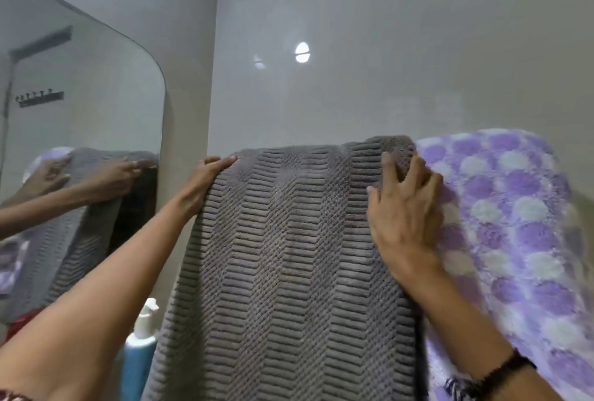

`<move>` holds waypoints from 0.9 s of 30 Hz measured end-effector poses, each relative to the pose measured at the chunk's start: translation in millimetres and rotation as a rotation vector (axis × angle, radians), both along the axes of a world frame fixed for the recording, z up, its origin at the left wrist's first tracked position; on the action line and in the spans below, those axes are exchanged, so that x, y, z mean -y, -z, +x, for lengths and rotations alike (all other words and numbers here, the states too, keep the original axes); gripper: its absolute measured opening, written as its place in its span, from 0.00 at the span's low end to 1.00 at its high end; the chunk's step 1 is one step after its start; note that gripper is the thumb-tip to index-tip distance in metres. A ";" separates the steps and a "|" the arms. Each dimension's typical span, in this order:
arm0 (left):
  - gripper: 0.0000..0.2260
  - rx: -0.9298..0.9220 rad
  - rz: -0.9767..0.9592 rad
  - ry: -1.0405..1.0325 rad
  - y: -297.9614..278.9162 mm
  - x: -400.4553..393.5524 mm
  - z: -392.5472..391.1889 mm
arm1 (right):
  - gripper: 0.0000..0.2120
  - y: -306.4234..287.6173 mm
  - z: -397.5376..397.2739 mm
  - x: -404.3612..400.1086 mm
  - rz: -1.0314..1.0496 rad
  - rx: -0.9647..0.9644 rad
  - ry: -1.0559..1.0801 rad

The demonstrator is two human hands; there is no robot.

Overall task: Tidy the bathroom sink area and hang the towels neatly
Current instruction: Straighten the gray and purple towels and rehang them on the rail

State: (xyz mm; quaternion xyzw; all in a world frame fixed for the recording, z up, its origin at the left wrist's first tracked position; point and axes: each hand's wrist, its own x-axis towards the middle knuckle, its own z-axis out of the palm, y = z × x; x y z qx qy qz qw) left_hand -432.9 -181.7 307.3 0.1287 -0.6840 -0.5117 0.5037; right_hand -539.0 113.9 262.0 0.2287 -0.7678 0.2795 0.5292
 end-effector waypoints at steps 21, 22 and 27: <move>0.17 0.033 -0.101 0.026 -64.7 -6.3 -32.7 | 0.21 -94.8 -16.6 -8.3 -0.111 0.285 -0.455; 0.14 0.087 -0.127 0.010 -65.8 -6.2 -35.3 | 0.19 -102.1 -17.6 -10.7 -0.051 0.316 -0.412; 0.22 0.520 -0.517 -0.648 -67.4 -10.6 -28.2 | 0.20 -92.9 -0.7 -8.8 0.221 0.141 0.103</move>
